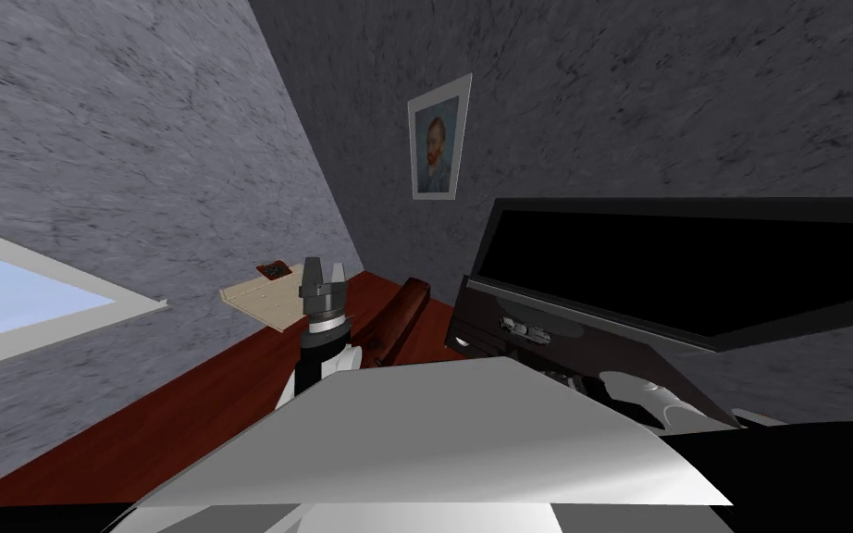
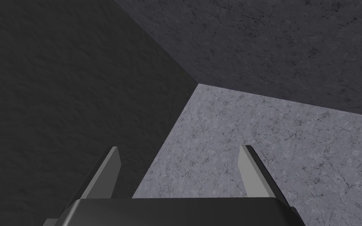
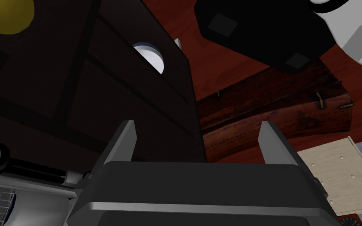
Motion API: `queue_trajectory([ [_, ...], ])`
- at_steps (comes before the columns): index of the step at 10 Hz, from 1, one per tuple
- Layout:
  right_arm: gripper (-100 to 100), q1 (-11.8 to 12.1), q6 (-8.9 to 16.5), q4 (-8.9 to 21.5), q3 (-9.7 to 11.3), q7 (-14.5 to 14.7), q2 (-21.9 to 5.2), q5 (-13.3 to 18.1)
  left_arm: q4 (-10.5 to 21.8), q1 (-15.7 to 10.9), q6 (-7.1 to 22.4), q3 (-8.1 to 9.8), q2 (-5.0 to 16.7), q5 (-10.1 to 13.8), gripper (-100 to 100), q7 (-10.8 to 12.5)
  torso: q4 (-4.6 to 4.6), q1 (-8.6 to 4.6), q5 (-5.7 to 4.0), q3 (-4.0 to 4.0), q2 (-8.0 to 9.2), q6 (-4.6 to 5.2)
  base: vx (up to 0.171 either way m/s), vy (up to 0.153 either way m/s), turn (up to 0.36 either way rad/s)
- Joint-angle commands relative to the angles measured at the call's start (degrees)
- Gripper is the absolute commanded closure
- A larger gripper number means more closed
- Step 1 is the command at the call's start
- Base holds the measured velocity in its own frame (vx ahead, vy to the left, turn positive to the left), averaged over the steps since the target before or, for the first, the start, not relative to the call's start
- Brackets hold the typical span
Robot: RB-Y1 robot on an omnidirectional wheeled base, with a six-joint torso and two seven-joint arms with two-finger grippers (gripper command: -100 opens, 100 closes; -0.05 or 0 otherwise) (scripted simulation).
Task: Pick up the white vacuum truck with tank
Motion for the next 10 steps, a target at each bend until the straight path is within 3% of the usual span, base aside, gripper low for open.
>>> queue_trajectory([
  [1, -100, 0.12, -0.38, 1.21, 0.46, 0.23, -1.91, 0.38, 0.0, 0.0, 0.0, 0.0, 0.0, 0.0, 0, 0.0, 0.0, 0.0, 0.0, 0.0, 0.0, 0.0, 0.057, 0.028, 0.104],
  [4, -100, -0.57, -1.19, 6.78, 2.54, 1.5, -5.39, 2.34, 0.0, 0.01, 0.0, 0.01, 0.0, 0.0, 0, 0.0, 0.0, -0.05, -0.02, 0.0, 0.01, 0.04, 0.061, 0.021, 0.175],
  [5, -100, -0.57, -1.19, 7.16, 2.54, 1.5, -5.39, 2.34, 0.0, 0.0, 0.0, 0.0, 0.0, 0.0, 0, 0.0, 0.0, -0.03, 0.0, -0.01, -0.02, -0.01, 0.055, 0.003, 0.091],
  [7, -100, -1.05, -1.91, 11.86, 4.08, 2.57, -7.95, 3.86, 0.0, 0.0, 0.0, 0.0, 0.0, 0.0, 0, 0.0, 0.0, -0.09, -0.03, -0.02, -0.03, 0.01, 0.085, 0.001, 0.213],
  [10, -100, -1.05, -1.91, 12.0, 4.08, 2.57, -7.95, 3.86, 0.0, 0.01, 0.0, 0.01, 0.0, 0.0, 0, 0.0, 0.01, -0.1, -0.05, 0.03, 0.08, 0.07, 0.032, -0.004, 0.027],
])
